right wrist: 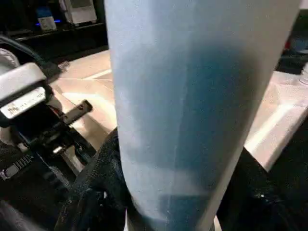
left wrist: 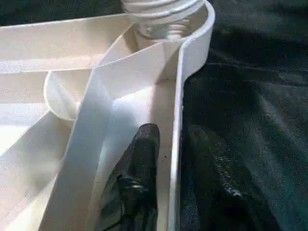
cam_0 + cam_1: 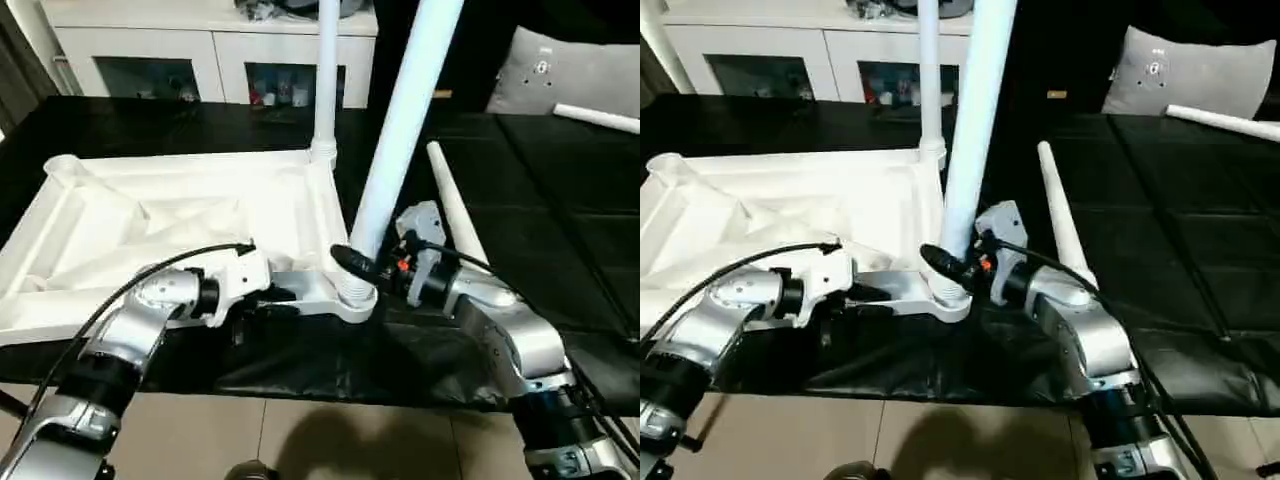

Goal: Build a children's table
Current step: Insert table leg to table base

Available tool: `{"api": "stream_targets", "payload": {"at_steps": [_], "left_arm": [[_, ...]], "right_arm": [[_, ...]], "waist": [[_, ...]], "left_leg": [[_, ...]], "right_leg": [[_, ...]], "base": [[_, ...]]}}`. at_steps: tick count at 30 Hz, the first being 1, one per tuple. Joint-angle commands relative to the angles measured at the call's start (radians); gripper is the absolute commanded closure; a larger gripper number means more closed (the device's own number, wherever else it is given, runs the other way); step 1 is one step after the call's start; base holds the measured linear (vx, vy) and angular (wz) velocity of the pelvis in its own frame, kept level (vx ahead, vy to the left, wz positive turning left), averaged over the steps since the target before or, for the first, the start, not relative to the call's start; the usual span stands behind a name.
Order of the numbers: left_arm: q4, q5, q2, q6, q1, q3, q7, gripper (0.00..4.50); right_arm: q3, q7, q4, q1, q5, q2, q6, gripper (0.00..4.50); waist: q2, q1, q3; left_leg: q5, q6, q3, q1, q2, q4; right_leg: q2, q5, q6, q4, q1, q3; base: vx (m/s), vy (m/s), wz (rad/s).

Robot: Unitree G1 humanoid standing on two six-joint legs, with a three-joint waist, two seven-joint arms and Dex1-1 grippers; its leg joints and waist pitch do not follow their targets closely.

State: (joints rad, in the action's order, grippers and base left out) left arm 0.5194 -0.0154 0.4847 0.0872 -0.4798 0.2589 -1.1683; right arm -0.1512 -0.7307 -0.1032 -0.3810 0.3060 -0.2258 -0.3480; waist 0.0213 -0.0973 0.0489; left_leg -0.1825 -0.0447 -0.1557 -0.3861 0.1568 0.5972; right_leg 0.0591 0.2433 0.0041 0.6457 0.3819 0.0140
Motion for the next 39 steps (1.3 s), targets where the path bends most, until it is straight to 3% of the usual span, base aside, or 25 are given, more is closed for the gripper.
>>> {"api": "stream_targets", "payload": {"at_steps": [1, 7, 11, 14, 19, 26, 31, 32, 36, 37, 38, 39], "left_arm": [[0.024, -0.020, 0.015, -0.020, 0.018, 0.009, -0.003, 3.61], [0.019, -0.044, 0.027, -0.043, 0.016, 0.030, 0.004, 4.05], [0.028, -0.040, 0.019, -0.041, 0.005, 0.036, -0.006, 4.28], [0.032, -0.041, 0.018, -0.037, 0.000, 0.040, -0.010, 4.49], [0.030, -0.050, 0.021, -0.016, -0.011, 0.063, -0.039, 4.50], [0.051, -0.055, 0.021, -0.006, -0.030, 0.076, -0.058, 4.50], [0.051, -0.047, 0.019, 0.004, -0.037, 0.080, -0.079, 4.50], [0.051, -0.044, 0.019, 0.008, -0.038, 0.081, -0.085, 4.50], [0.025, -0.032, 0.017, -0.006, -0.037, 0.083, -0.100, 4.50], [0.027, -0.029, 0.013, -0.007, -0.041, 0.080, -0.098, 4.50], [0.027, -0.029, 0.013, -0.007, -0.041, 0.080, -0.098, 4.50], [0.039, -0.029, 0.008, -0.007, -0.049, 0.075, -0.092, 4.50]], "right_arm": [[0.000, -0.008, -0.009, -0.019, -0.008, 0.002, 0.028, 2.62], [-0.015, -0.015, -0.030, -0.034, -0.018, 0.007, 0.014, 2.62], [-0.057, -0.013, -0.079, -0.051, -0.077, -0.026, -0.005, 2.62], [-0.062, -0.026, -0.077, -0.052, -0.076, -0.036, -0.024, 2.62], [-0.086, -0.077, -0.042, -0.046, -0.063, -0.075, -0.090, 2.62], [-0.096, -0.098, -0.032, -0.048, -0.067, -0.091, -0.116, 2.62], [-0.080, -0.092, -0.069, -0.055, -0.066, -0.079, -0.110, 2.62], [-0.072, -0.087, -0.082, -0.056, -0.060, -0.068, -0.106, 2.62], [-0.033, -0.084, -0.119, -0.048, -0.029, -0.046, -0.091, 2.62], [-0.013, -0.085, -0.129, -0.038, -0.013, -0.041, -0.084, 2.62], [-0.013, -0.085, -0.129, -0.038, -0.013, -0.041, -0.084, 2.62], [0.019, -0.085, -0.144, -0.013, 0.012, -0.034, -0.073, 2.62]], "waist": [[-0.008, -0.003, -0.056], [-0.007, 0.000, -0.057], [-0.007, 0.002, -0.055], [-0.008, 0.001, -0.057], [-0.009, 0.001, -0.058], [-0.012, -0.001, -0.059], [-0.012, 0.000, -0.059], [-0.003, -0.002, -0.060], [-0.007, 0.001, -0.060], [0.001, -0.001, -0.060], [-0.001, 0.001, -0.059], [0.006, -0.001, -0.061]], "left_leg": [[-0.177, 0.009, 0.016, 0.019, 0.066, -0.080], [-0.166, 0.012, 0.015, 0.018, 0.065, -0.079], [-0.192, 0.000, 0.014, 0.021, 0.064, -0.080], [-0.174, 0.004, 0.015, 0.020, 0.066, -0.079], [-0.167, 0.012, 0.016, 0.021, 0.066, -0.079], [-0.167, 0.008, 0.015, 0.022, 0.067, -0.077], [-0.175, 0.005, 0.014, 0.022, 0.066, -0.078], [-0.177, 0.002, 0.016, 0.023, 0.067, -0.077], [-0.191, -0.003, 0.015, 0.023, 0.067, -0.078], [-0.198, -0.007, 0.017, 0.023, 0.067, -0.079], [-0.203, -0.007, 0.016, 0.023, 0.068, -0.080], [-0.205, -0.012, 0.018, 0.025, 0.068, -0.080]], "right_leg": [[0.086, 0.025, -0.220, -0.077, -0.031, -0.037], [0.085, 0.009, -0.226, -0.077, -0.033, -0.037], [0.085, 0.067, -0.225, -0.082, -0.031, -0.037], [0.086, 0.028, -0.220, -0.079, -0.034, -0.039], [0.082, -0.008, -0.225, -0.076, -0.035, -0.036], [0.085, -0.016, -0.232, -0.075, -0.036, -0.037], [0.085, -0.010, -0.238, -0.076, -0.035, -0.036], [0.086, -0.010, -0.238, -0.075, -0.034, -0.036], [0.086, -0.019, -0.248, -0.076, -0.035, -0.037], [0.086, -0.010, -0.249, -0.075, -0.035, -0.036], [0.086, -0.010, -0.249, -0.077, -0.034, -0.037], [0.085, -0.018, -0.251, -0.074, -0.035, -0.036]], "base": [[0.000, 0.000, 0.00], [0.000, 0.000, 0.00], [0.000, 0.000, 0.00], [0.000, 0.000, 0.00], [0.000, 0.000, 0.00], [0.000, 0.000, 0.00], [0.000, 0.000, 0.00], [0.000, 0.000, 0.00], [0.000, 0.000, 0.00], [0.000, 0.000, 0.00], [0.000, 0.000, 0.00], [0.000, 0.000, 0.00]]}}
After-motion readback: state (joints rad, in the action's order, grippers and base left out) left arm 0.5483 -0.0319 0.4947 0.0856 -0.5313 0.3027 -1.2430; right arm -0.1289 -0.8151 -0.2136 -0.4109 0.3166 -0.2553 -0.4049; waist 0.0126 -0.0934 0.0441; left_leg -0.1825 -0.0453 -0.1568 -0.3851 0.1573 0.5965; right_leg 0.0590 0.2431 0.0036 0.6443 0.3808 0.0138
